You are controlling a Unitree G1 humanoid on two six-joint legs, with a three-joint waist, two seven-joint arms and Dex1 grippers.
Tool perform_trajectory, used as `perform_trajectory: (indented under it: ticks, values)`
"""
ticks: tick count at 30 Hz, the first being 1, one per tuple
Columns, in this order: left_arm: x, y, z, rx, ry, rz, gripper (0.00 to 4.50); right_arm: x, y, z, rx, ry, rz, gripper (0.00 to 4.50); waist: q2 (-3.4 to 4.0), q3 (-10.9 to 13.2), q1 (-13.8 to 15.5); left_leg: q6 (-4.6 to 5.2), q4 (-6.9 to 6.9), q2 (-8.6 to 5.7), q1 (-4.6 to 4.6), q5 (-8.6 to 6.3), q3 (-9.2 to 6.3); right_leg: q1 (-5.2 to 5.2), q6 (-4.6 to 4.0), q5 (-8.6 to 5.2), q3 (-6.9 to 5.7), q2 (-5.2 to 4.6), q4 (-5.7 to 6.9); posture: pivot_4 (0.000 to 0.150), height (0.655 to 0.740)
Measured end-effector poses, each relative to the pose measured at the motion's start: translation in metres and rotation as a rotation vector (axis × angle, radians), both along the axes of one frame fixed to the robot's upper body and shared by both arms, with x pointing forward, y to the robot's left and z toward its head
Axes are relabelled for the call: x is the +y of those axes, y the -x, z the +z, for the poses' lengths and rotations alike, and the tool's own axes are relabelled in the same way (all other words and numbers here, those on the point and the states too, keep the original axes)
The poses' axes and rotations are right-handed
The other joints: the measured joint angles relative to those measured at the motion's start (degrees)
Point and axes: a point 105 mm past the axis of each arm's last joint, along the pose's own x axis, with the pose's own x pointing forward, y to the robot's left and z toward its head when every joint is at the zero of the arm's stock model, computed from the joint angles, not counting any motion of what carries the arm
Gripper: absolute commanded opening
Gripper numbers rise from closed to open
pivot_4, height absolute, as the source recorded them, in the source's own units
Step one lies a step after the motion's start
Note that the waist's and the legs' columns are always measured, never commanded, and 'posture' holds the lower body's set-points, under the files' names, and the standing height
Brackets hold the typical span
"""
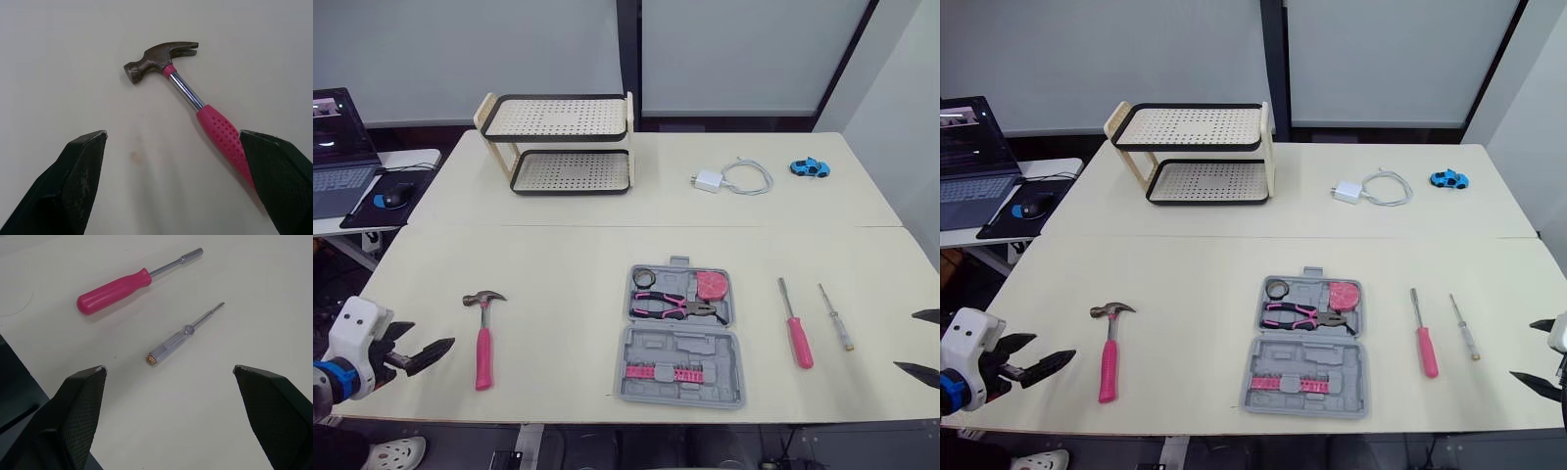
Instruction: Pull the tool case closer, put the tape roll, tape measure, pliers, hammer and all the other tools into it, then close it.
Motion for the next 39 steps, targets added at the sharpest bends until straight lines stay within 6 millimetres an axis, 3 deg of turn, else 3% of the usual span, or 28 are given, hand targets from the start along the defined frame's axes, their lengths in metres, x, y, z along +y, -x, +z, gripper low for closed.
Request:
perform_trajectory:
  ticks: [15, 26, 33, 39]
  values:
    - [-0.023, -0.005, 0.012, -0.011, -0.013, -0.069, 4.50, -0.002, -0.006, 0.002, -0.017, 0.004, 0.009, 4.45, 0.01, 0.0, 0.0, 0.00, 0.00, 0.00, -0.01, 0.00, 0.01, 0.01, -0.01, -0.01, 0.00, 0.00, -0.01, 0.150, 0.7400]
    - [-0.088, -0.027, 0.028, -0.084, 0.024, -0.417, 4.50, -0.001, -0.008, 0.004, -0.030, 0.005, 0.010, 4.45, 0.01, 0.0, 0.1, 0.00, 0.00, -0.03, -0.01, 0.00, 0.03, 0.03, -0.01, -0.01, -0.01, 0.01, -0.05, 0.150, 0.7400]
    - [-0.112, -0.028, 0.031, -0.121, 0.025, -0.588, 4.50, 0.002, -0.009, 0.005, -0.028, -0.005, -0.002, 4.45, 0.06, 0.1, 0.0, 0.00, 0.00, -0.02, -0.01, 0.00, 0.04, 0.03, -0.01, -0.01, -0.01, 0.02, -0.05, 0.150, 0.7400]
    - [-0.120, -0.028, 0.027, -0.157, 0.011, -0.713, 4.50, 0.009, -0.013, 0.010, -0.039, -0.027, -0.015, 4.45, 0.11, 0.1, 0.0, 0.00, 0.00, -0.03, -0.01, 0.00, 0.03, 0.04, -0.01, -0.01, -0.03, 0.02, -0.06, 0.150, 0.7400]
